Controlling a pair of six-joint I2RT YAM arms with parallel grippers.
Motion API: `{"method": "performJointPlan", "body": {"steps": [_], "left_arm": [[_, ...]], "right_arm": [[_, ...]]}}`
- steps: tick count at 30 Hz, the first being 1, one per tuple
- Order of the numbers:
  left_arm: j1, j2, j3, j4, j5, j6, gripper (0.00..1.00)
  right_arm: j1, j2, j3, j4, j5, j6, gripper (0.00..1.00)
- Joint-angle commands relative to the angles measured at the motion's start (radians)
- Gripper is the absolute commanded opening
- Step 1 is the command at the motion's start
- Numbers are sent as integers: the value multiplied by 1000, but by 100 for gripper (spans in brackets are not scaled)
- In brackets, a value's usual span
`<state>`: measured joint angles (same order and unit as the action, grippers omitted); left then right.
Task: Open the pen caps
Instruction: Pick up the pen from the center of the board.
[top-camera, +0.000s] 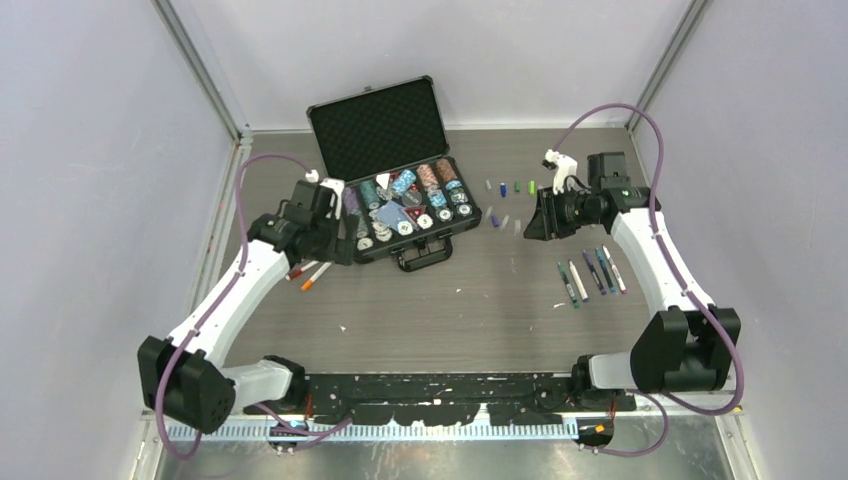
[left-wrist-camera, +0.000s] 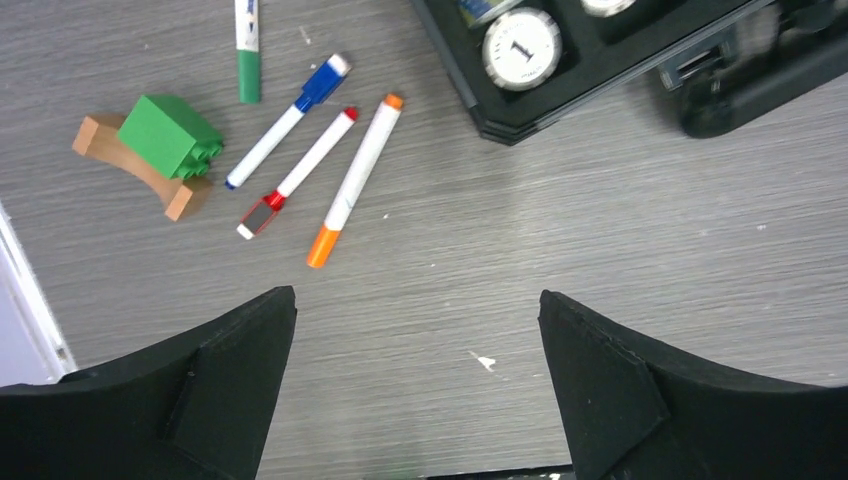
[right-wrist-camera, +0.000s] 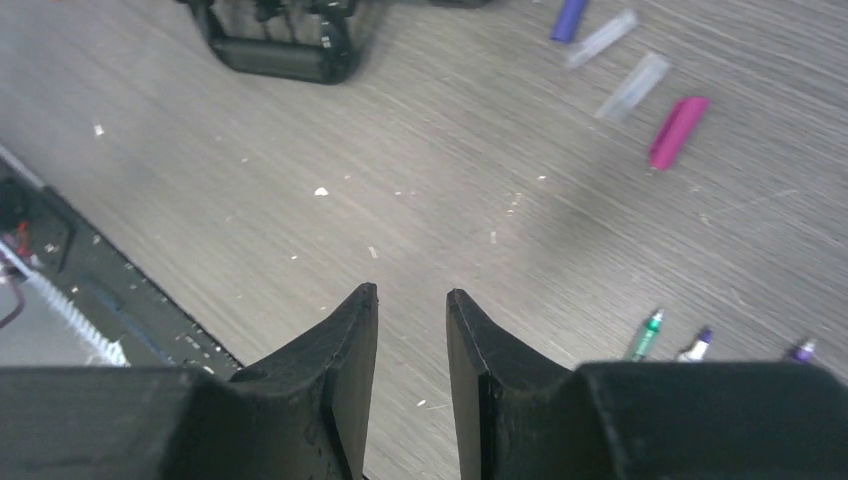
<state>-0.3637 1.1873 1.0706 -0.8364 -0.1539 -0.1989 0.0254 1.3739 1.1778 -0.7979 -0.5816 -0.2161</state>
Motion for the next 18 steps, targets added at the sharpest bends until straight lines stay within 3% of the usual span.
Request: {"method": "performJointPlan", "body": {"steps": [1, 7, 10, 13, 14, 18], "left_arm": [[17, 51, -2, -23, -56, 148, 93], [57, 142, -51, 46, -36, 154, 87], [72, 185, -53, 56, -22, 168, 76], [101, 216, -62, 80, -7, 180, 73], [163, 227, -64, 101, 50, 177, 73], [244, 263, -57, 107, 167, 154, 67]], "right_arm": [[-12, -64, -46, 63, -170, -22, 37], [-40, -65, -44, 48, -206, -27, 37], [-39, -64, -48, 48, -207, -32, 37], [-39, -59, -42, 32, -203, -45, 37], [-39, -64, -39, 26, -203, -49, 37], [-39, -75, -44, 32, -207, -49, 37]]}}
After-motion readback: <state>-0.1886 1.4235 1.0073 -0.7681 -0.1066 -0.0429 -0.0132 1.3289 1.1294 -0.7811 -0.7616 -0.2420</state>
